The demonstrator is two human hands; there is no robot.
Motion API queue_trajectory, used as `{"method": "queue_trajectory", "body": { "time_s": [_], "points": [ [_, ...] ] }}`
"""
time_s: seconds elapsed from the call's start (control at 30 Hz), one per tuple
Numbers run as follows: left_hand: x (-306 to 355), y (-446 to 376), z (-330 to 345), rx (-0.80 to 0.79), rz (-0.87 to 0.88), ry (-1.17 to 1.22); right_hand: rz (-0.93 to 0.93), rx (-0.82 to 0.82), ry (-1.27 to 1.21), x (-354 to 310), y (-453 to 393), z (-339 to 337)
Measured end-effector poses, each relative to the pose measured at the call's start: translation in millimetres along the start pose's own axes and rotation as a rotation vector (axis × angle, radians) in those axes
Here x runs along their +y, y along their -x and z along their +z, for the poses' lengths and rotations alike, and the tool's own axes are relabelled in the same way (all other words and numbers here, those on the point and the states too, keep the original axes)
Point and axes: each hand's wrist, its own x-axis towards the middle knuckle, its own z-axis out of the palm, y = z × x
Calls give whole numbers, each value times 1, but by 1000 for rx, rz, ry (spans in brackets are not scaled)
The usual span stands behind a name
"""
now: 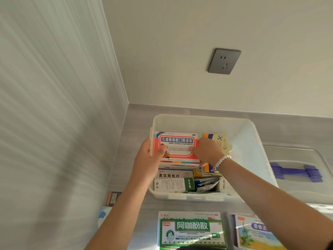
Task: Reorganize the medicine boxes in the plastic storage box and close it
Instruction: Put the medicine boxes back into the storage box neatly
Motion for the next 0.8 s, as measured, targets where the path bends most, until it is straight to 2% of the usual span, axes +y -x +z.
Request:
{"method": "queue_trajectory", "body": {
  "time_s": [0.17,0.27,0.4,0.57,0.67,0.8],
  "points": [
    [0,1,0,5,5,-9,-47,134,178,-8,-2,17],
    [2,2,0,-2,6,-10,-72,81,254,-11,-9,21],
    [3,3,0,3,2,-11,-92,66,243,-8,-14,20],
    [2,1,1,-1,-5,-16,-151,60,73,3,-14,20],
    [2,1,1,-1,-11,-3,-142,68,69,3,-13,22],
    [3,3,0,5,18,-15,-191,-1,78,5,-10,14]
  ]
}}
